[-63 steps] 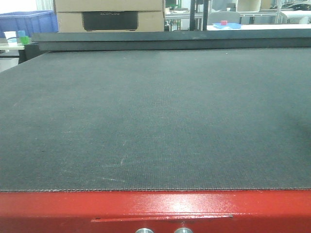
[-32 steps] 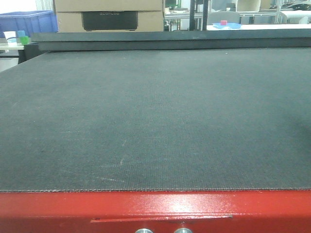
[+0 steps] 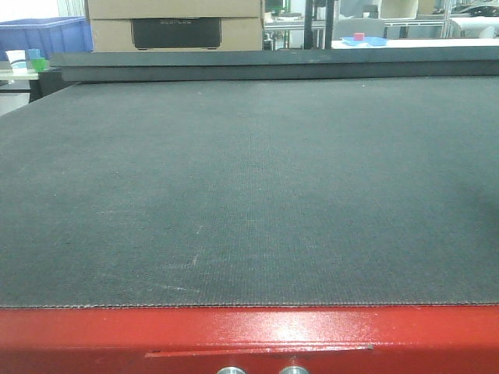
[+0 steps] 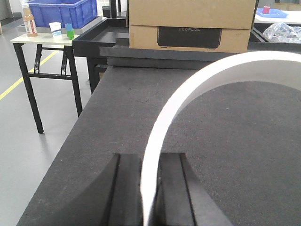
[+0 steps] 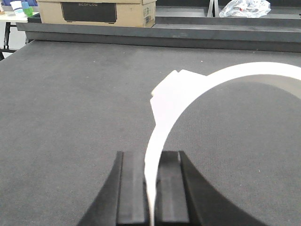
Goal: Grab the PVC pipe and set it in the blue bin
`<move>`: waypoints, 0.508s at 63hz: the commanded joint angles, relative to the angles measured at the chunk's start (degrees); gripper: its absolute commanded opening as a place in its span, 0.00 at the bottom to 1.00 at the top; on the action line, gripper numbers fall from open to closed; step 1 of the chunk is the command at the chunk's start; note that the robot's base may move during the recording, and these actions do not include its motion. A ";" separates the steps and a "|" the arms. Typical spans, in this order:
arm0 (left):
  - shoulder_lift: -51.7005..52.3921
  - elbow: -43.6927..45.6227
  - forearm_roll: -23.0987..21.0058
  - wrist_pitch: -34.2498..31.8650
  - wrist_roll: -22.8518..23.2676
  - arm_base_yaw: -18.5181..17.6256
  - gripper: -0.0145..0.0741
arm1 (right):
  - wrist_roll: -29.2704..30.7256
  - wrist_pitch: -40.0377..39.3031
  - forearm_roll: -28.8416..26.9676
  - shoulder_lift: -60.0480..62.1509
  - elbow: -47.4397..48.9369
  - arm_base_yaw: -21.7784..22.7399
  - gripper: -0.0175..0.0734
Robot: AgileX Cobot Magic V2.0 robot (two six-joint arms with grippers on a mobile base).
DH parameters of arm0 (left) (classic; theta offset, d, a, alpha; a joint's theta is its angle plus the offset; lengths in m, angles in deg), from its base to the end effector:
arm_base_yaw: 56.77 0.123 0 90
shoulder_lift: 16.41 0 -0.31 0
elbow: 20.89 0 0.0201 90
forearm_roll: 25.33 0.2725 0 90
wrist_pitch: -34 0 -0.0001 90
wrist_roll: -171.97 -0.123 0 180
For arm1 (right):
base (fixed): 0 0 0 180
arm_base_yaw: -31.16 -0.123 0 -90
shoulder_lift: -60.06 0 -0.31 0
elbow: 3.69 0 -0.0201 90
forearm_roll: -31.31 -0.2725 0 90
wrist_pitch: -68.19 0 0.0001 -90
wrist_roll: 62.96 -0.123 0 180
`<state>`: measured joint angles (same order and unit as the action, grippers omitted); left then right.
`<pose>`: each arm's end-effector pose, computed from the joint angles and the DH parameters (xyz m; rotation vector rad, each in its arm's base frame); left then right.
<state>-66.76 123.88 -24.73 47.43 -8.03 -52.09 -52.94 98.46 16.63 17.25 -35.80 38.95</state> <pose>0.1931 0.0161 0.3834 -0.0636 1.7274 0.0699 0.1494 -0.0046 0.3936 0.0765 1.8182 0.0542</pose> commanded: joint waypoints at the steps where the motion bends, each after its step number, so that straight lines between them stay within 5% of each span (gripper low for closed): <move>1: 0.46 -0.08 -0.05 -1.12 0.00 -0.37 0.04 | 0.45 -1.79 -0.09 0.21 0.02 0.06 0.01; 32: 0.46 -0.08 -0.05 -1.12 0.00 -0.37 0.04 | 0.45 -1.79 -0.09 0.21 0.02 0.06 0.01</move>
<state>-66.76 123.88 -24.73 47.43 -8.03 -52.09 -52.94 98.46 16.63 17.25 -35.80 38.95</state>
